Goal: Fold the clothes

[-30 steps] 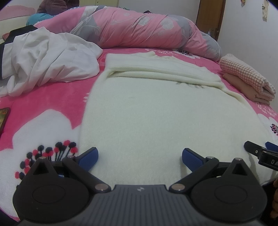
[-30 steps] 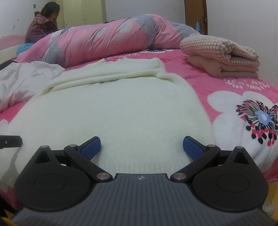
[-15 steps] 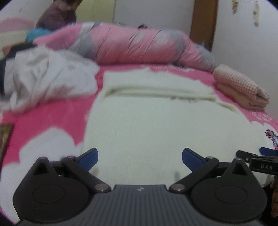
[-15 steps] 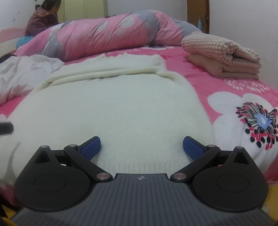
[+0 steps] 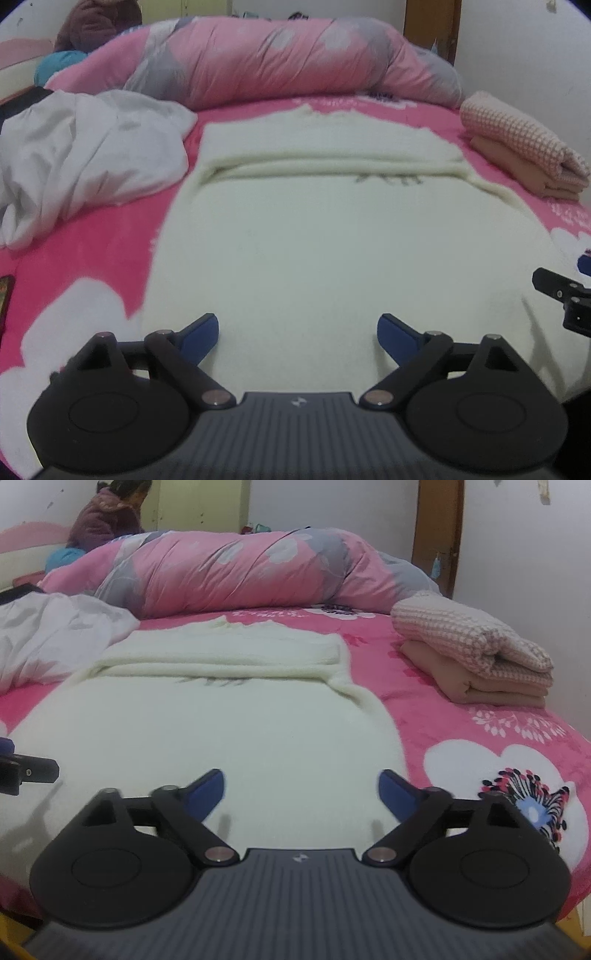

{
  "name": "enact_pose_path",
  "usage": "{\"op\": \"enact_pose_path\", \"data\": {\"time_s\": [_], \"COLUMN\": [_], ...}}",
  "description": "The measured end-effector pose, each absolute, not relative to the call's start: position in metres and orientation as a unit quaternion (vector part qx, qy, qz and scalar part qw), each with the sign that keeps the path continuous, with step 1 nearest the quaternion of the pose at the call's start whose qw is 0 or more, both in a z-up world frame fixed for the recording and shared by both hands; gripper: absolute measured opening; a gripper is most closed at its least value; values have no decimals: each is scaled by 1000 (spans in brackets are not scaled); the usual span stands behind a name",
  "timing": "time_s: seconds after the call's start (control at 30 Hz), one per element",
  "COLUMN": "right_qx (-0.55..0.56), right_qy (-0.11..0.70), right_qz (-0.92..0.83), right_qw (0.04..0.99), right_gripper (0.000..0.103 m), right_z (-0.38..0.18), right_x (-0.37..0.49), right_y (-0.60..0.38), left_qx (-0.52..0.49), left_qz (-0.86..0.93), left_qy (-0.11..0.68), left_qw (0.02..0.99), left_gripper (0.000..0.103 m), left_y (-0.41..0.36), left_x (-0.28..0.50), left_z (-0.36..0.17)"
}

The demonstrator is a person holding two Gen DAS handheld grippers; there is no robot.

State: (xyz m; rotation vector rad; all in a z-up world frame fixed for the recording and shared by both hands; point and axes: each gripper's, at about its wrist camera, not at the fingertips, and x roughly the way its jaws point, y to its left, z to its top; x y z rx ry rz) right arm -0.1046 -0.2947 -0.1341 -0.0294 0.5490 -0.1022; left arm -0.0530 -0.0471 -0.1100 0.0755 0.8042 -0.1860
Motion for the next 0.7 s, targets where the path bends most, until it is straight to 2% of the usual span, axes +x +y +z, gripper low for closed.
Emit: {"op": "enact_pose_path", "data": {"time_s": [0.03, 0.1, 0.7], "right_qx": [-15, -8, 10], "right_qy": [274, 286, 267], "right_qz": [-48, -46, -38], "right_qw": [960, 957, 963], "right_gripper": [77, 65, 65], "right_z": [-137, -144, -163], "right_x": [-103, -100, -104], "right_y": [-295, -297, -304], "left_qx": [39, 43, 60], "left_qz": [-88, -83, -64], "left_qy": [393, 397, 412], "left_qw": [914, 913, 907], "left_gripper": [94, 94, 96], "left_y": [-48, -50, -57], "left_x": [-53, -54, -52], "left_z": [-111, -113, -114]}}
